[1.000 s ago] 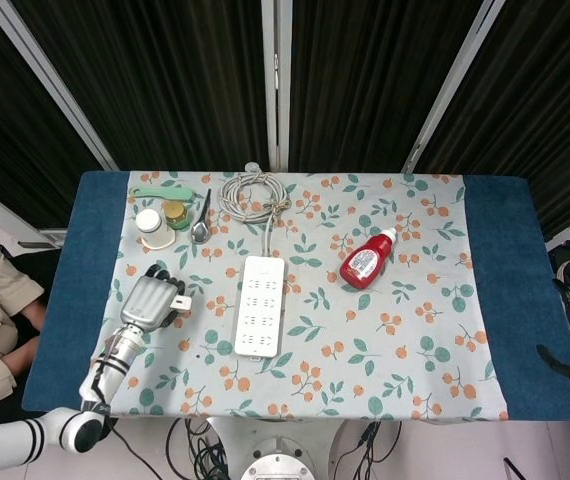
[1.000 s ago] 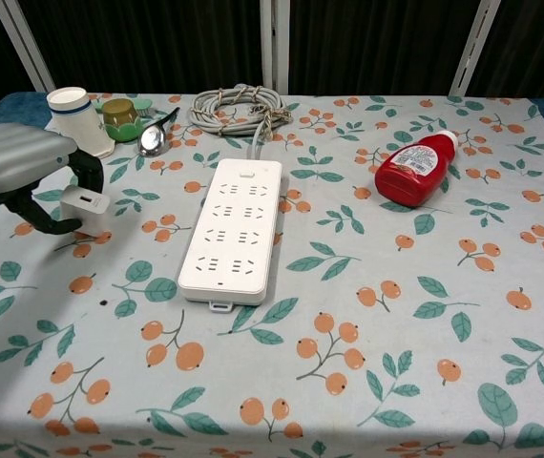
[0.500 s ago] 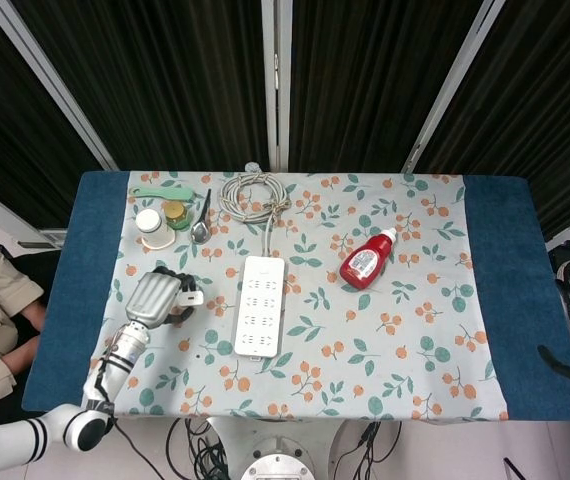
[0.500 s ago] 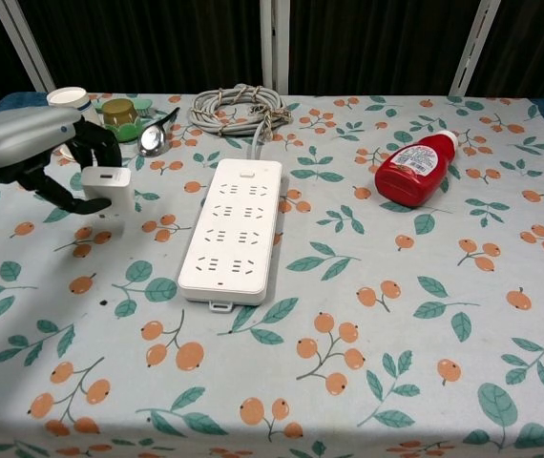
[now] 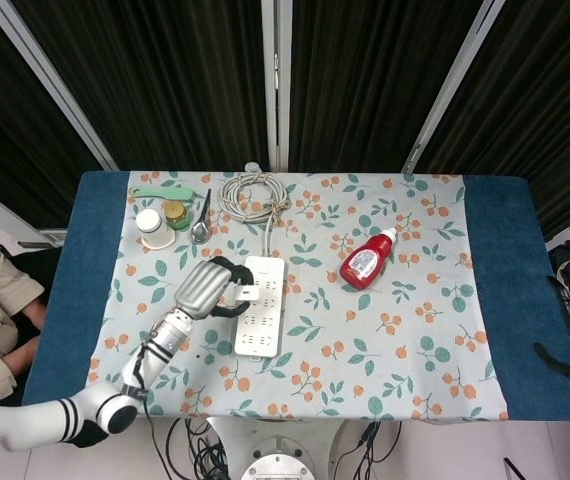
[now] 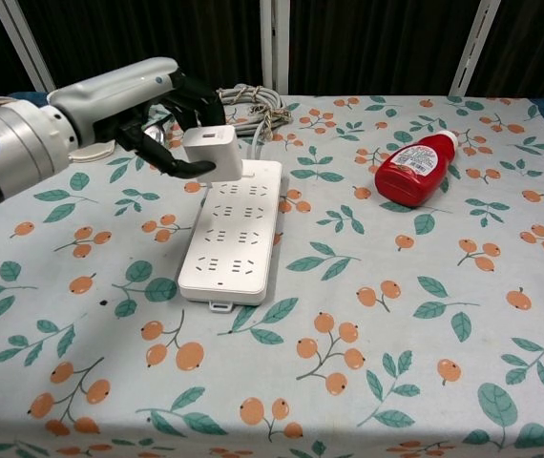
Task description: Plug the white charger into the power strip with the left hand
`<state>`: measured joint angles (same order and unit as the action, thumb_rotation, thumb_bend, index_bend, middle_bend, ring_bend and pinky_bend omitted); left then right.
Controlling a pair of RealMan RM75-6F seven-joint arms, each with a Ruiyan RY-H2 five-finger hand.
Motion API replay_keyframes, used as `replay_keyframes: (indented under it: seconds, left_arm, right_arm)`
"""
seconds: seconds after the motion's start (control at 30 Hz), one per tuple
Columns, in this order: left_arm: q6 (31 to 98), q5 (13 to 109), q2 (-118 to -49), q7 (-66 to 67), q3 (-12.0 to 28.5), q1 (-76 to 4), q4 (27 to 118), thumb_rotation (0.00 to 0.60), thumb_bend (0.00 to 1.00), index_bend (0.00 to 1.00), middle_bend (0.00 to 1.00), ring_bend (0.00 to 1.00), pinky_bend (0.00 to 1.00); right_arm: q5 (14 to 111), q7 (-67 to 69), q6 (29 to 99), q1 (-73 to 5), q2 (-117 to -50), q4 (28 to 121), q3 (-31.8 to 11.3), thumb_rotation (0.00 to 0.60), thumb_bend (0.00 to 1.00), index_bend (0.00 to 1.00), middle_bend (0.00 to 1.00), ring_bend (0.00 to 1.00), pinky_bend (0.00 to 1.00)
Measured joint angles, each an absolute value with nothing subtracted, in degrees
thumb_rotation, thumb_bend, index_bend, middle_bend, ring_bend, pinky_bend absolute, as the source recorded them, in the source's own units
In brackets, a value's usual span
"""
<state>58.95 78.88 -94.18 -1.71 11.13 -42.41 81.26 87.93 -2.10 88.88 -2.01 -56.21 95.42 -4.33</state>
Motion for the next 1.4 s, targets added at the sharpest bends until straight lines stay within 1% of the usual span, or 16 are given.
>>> replay_keyframes:
  seconds: [0.3, 0.43, 0.73, 1.4]
  left_arm:
    - [55.63, 75.74, -99.4, 0.65, 12.66, -45.68, 77.8, 0.6, 0.46, 0.63, 0.66, 0.45, 0.33]
    - [54.83, 74.84, -100.57, 1.71, 12.76, -46.47, 76.18, 0.6, 0.46, 0.63, 0.66, 0.45, 0.32]
    - [54.03, 74.03, -100.03, 2.2, 12.22, -46.56, 75.35, 0.6, 0.46, 0.63, 0.66, 0.45, 0.32]
    - [53.53, 75.83, -99.98, -2.53, 10.99, -46.62, 72.58, 0.6, 0.46, 0.63, 0.66, 0.45, 0.3]
  right_arm:
    - [87.84, -2.46, 88.43, -2.33, -56.16, 95.83, -4.42, 0.6, 0.09, 0.0, 0.04, 0.0, 0.0]
    - [87.67, -2.28, 88.34, -2.35, -56.1, 95.7, -4.42, 0.6, 0.09, 0.0, 0.04, 0.0, 0.0]
    - [87.27, -1.42, 88.16, -2.41, -56.43, 94.86, -4.52, 0.6, 0.09, 0.0, 0.04, 0.0, 0.0]
    - [87.23, -2.36, 88.82, -2.05, -56.5, 95.62, -4.48, 0.6, 0.09, 0.0, 0.04, 0.0, 0.0]
